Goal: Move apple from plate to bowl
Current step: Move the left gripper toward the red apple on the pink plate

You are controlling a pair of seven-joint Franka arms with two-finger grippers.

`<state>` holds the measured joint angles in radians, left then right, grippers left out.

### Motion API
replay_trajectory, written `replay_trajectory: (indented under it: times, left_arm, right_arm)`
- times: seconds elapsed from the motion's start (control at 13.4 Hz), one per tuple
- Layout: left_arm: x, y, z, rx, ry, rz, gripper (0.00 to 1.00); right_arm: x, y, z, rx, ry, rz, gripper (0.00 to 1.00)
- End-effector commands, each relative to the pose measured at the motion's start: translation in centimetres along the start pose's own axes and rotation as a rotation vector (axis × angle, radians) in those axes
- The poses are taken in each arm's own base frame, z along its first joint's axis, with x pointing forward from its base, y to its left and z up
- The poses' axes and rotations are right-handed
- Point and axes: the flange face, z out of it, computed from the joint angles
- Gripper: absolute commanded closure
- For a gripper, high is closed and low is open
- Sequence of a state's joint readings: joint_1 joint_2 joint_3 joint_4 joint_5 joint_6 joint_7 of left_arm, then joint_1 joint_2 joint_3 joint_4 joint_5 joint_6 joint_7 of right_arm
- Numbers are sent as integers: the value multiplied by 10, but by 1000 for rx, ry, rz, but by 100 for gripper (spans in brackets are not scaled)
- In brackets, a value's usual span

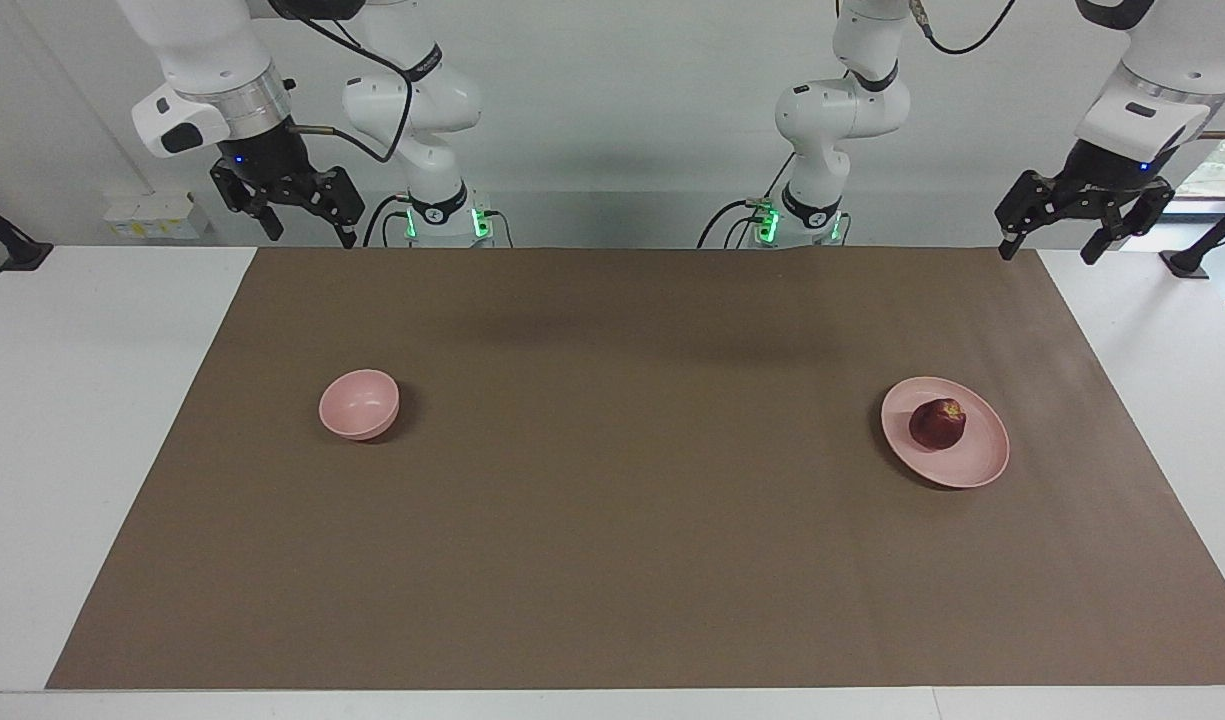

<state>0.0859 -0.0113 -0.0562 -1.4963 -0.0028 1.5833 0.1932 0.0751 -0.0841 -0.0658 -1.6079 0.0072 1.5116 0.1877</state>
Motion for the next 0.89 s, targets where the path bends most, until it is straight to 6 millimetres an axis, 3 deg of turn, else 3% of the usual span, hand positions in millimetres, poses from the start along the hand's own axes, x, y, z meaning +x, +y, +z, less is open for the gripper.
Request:
replay_trajectory:
  times: [0.0,0.37,0.82]
  left_arm:
    - [-1,-18,31,-1,16,10,0]
    - [8,-27,99,5,43,55,0]
    - [0,-33,208,-47,-9,121,0]
  right_arm:
    - [-7,3,-1,28,15,3,0]
    - [-4,4,0,30,23,0,0]
    - [-5,3,0,29,20,-1,0]
